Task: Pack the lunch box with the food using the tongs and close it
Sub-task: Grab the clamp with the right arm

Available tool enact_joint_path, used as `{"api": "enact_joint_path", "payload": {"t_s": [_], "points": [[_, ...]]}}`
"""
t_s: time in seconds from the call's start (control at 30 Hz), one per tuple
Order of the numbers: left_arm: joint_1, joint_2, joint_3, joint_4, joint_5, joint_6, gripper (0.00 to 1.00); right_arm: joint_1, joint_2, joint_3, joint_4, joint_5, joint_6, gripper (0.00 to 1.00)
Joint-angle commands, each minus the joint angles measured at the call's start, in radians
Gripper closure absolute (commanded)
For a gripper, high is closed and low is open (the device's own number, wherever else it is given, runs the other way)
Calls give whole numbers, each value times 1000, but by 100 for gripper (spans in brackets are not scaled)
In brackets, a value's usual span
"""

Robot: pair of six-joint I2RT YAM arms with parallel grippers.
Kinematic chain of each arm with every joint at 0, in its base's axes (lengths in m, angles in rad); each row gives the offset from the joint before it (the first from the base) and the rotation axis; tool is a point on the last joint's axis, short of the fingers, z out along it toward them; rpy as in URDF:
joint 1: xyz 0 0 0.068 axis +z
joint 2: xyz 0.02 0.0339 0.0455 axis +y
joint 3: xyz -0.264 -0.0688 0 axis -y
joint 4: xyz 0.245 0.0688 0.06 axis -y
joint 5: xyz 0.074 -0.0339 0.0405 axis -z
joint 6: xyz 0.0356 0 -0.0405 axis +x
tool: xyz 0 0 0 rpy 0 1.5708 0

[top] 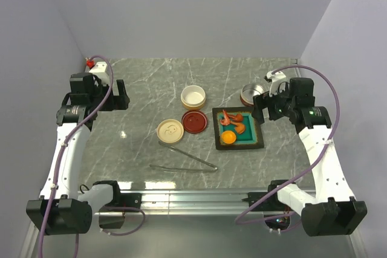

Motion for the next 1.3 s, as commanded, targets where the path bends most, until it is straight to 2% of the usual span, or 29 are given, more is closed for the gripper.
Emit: {"api": "enact_joint_path", "payload": {"t_s": [0.0, 0.2, 0.37, 0.5, 0.6, 0.63, 0.73, 0.83, 1.03, 1.27], "points": [[2, 1, 20, 35, 6, -24, 1, 12, 8, 47, -23, -34, -42, 0], [2, 30, 86, -12, 91, -53, 0, 87, 40, 82, -74, -68, -88, 0], [18, 53, 152, -58, 186, -73, 1, 242, 66, 53, -65, -28, -85, 0], [90, 61, 172, -54, 223, -205, 1, 470, 71, -11, -5, 26, -69, 0], [175, 49, 146, -17, 377, -270, 1, 592, 61, -83, 79, 72, -60, 0], [187, 43, 137, 9, 399, -282, 0, 666, 55, -103, 107, 81, -59, 0], [213, 7, 108, 70, 473, -314, 1, 766, 18, -200, 234, 66, -68, 0], [213, -32, 89, 120, 484, -328, 1, 840, 14, -273, 314, 50, -77, 0], [215, -112, 22, 219, 474, -336, 1, 937, 112, -319, 403, 81, -69, 0], [213, -115, 20, 239, 490, -331, 1, 1031, 326, -244, 356, 188, -57, 0]]}}
